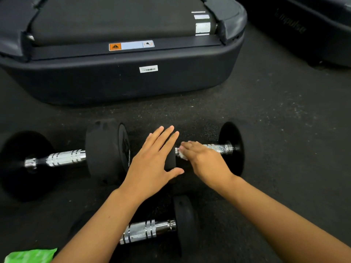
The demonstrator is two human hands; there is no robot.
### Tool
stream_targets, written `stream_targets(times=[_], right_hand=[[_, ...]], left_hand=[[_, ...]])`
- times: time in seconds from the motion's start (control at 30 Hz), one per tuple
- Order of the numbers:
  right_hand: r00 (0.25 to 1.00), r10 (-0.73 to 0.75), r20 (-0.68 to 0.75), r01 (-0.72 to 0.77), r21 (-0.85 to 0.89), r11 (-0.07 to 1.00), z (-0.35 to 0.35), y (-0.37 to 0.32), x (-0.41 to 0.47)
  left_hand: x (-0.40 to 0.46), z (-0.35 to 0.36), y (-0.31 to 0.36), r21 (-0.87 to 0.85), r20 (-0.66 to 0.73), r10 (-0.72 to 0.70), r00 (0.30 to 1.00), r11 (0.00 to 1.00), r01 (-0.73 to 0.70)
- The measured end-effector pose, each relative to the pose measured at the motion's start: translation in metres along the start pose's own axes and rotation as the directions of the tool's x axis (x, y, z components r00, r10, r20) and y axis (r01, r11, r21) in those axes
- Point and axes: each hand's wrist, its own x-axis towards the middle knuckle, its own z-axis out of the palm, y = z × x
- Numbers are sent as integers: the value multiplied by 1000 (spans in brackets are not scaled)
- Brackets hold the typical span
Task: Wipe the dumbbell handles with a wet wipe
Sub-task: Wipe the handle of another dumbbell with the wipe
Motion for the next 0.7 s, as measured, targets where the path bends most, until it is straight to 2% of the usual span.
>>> stream_targets(times=[0.1,0.23,0.37,0.43,0.6,0.7], right_hand=[[986,146,86,-150,41,988,-10,-3,21],[985,98,141,-97,-16,995,-13,2,25],[910,264,320,-297,57,953,-23,11,44],[890,239,387,-293,86,952,-24,7,54],[875,209,437,-286,115,951,-35,19,59],[890,158,428,-231,124,965,-31,10,62]], left_hand=[[0,0,1,4,-1,-1,1000,1000,1],[-1,-2,1,-11,21,-7,1000,1000,7],[-1,-1,1,-27,12,6,1000,1000,-6],[0,-1,1,-25,7,4,1000,1000,-3],[-1,-2,0,-48,22,6,1000,999,-5],[1,-2,0,-60,15,5,1000,998,-4]])
